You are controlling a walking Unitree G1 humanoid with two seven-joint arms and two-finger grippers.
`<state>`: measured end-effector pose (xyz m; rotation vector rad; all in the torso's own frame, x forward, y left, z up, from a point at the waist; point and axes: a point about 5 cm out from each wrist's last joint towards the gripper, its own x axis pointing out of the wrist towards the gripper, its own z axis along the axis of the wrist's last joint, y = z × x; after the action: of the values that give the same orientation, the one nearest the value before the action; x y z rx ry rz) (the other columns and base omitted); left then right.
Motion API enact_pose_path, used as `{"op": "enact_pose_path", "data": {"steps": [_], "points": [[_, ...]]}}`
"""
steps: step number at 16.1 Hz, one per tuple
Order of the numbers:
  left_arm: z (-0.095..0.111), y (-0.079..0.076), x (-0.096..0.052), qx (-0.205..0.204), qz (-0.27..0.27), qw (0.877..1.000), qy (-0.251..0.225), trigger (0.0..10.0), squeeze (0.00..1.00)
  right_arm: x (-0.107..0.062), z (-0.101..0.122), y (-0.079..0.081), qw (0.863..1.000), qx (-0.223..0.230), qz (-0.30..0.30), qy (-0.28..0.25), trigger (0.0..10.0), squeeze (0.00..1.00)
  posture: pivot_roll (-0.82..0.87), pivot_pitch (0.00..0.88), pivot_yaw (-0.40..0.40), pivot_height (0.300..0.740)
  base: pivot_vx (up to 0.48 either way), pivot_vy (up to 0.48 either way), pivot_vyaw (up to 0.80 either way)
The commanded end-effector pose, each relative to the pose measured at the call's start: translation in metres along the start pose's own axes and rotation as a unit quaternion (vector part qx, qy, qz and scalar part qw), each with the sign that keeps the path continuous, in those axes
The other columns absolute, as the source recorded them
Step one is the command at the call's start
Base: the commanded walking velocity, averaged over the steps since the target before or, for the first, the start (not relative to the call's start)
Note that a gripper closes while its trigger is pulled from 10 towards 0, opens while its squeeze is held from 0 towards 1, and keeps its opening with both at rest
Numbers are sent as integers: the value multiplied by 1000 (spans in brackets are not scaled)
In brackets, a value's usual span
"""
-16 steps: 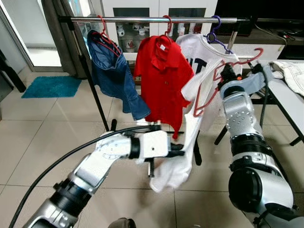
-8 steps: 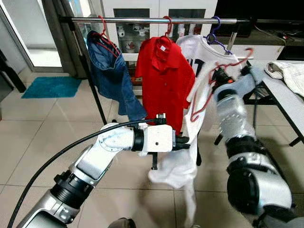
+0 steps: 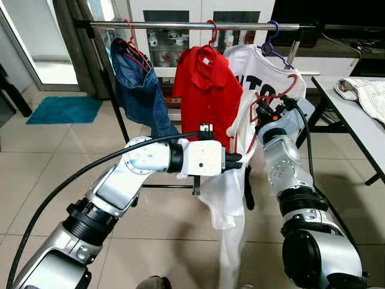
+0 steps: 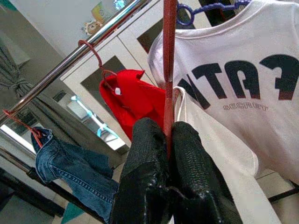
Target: Hang hanger
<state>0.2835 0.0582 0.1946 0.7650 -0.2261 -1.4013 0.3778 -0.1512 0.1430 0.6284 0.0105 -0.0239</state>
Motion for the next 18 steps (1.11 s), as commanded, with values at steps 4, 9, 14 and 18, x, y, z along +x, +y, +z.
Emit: {"op": "enact_pose_path", "data": {"steps": [4,9,14,18], "points": [[-13,-8,0,-45,2,999,26,10000,0,1,9,7,1000,11,21,-13,10000,0,-79,0,17,740,0,0,0],[-7,-8,1,-85,1,996,0,10000,1000,1,13,9,999,16,27,-16,10000,0,-75,0,21,740,0,0,0],[-6,1,-7,-118,28,993,-18,10000,1000,1,18,8,999,14,33,-22,10000,0,-79,0,32,740,0,0,0],[-20,7,-42,-153,103,983,-5,10000,1000,-6,26,6,995,-17,97,-28,10000,0,-72,0,29,740,0,0,0]]}}
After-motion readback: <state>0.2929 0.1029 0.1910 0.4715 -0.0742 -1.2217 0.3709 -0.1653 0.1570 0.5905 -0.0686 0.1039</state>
